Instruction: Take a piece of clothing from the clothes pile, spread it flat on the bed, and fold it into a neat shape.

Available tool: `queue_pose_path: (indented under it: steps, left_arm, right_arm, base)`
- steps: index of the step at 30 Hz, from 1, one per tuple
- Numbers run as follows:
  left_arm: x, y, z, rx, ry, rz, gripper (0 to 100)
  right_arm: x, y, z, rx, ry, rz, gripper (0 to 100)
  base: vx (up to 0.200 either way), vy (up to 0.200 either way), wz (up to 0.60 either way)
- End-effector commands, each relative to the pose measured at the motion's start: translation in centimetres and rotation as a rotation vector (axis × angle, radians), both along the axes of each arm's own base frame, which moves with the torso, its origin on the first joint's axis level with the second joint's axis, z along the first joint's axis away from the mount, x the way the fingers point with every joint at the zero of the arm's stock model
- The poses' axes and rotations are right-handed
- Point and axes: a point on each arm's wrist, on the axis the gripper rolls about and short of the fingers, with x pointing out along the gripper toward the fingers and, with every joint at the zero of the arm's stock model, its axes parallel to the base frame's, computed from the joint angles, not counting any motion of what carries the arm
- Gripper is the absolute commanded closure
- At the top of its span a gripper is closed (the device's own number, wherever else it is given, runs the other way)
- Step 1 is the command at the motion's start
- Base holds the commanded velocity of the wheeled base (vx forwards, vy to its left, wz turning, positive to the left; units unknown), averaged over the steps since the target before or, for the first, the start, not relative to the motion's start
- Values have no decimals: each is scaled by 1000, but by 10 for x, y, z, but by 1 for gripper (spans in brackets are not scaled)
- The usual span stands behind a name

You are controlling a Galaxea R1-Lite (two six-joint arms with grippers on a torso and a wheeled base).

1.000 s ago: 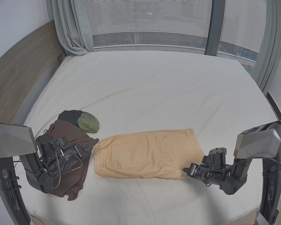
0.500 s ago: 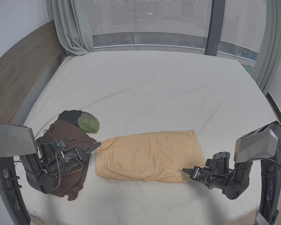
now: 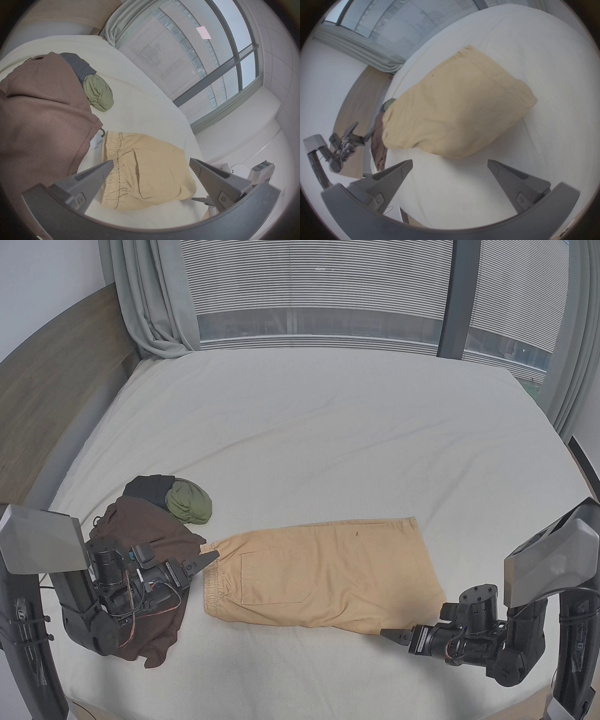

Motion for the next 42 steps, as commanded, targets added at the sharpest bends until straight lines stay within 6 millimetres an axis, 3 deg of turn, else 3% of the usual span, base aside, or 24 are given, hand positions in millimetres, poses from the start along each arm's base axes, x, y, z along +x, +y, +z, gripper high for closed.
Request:
queue_pose_path:
  steps: [1,12,25,42]
  left_arm:
    - [6,-1,-17,6,40,24,0]
    - [13,3,-38,12,85,48,0]
    - [20,-2,-79,25,168,40,0]
    - [38,-24,-83,-22,139,31,0]
  right_arm:
    - [-18,7,14,19,-42,63,0]
    - [-3,20,38,85,-177,97,0]
    - [5,9,43,111,-191,80,0]
    - [10,8,49,129,-220,77,0]
  base:
    - [0,0,0]
    - [0,0,0]
    - [0,0,0]
    - [0,0,0]
